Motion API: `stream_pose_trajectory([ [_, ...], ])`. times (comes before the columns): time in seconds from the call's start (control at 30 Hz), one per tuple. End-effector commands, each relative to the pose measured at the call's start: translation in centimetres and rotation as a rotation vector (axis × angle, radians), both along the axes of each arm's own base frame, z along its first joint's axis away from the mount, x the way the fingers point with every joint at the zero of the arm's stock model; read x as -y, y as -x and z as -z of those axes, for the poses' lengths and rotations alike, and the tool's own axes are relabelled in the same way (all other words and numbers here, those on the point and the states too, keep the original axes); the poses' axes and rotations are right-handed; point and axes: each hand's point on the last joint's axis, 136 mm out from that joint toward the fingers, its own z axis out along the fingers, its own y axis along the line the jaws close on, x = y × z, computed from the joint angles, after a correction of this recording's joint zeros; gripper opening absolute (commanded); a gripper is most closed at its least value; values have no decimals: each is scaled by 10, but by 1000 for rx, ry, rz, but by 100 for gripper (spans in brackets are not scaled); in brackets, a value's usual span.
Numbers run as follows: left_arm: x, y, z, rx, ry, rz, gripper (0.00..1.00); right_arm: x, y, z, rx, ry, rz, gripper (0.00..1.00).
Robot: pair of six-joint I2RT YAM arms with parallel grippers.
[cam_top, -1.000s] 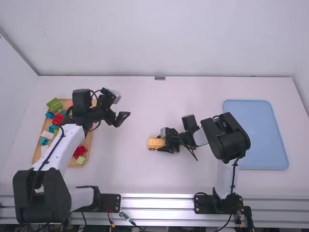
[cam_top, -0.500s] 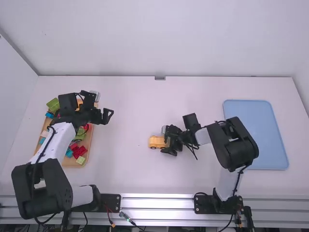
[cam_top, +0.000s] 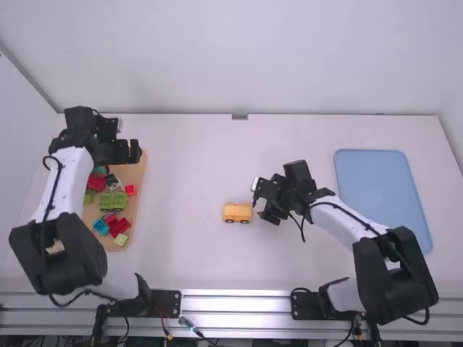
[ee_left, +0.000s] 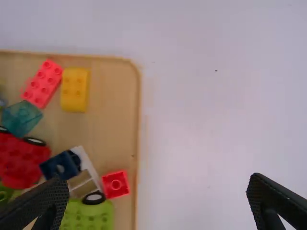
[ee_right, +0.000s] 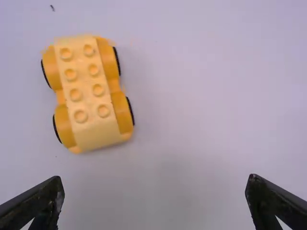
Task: Assemble lego blocks to make yellow taxi
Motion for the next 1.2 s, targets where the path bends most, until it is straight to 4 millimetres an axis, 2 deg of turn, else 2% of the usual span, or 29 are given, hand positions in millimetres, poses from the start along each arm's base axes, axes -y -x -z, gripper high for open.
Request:
stream_pose_trajectory([
  [0.0,-31,-19,2,-41,-28,-18,99,4,-11,-19,63,15,29,99],
  [0.17,-59,-39,14,-131,-29,15,99,10,-14,-27,82,8,50,99],
  [0.2,-68,-46,20,-163,-43,4,99,14,-17,-28,85,8,62,99],
  [0.33,-91,-55,40,-266,-89,-49,100,19,-19,-28,82,0,80,99],
  [0.47,-93,-66,67,-345,-56,3,99,21,-20,-31,70,-36,80,99],
  [0.53,-96,-69,85,-387,-41,1,95,22,-20,-32,65,-54,79,99],
  [0.63,-96,-71,99,-402,-26,-3,91,23,-21,-32,63,-58,84,99],
  [0.67,-96,-72,102,-405,-24,-10,87,24,-21,-32,63,-59,87,99],
  [0.97,-87,-59,129,-465,7,1,74,19,-22,-34,77,-63,72,99],
  [1.17,-86,-60,150,-462,12,-19,63,20,-22,-34,78,-63,76,99],
])
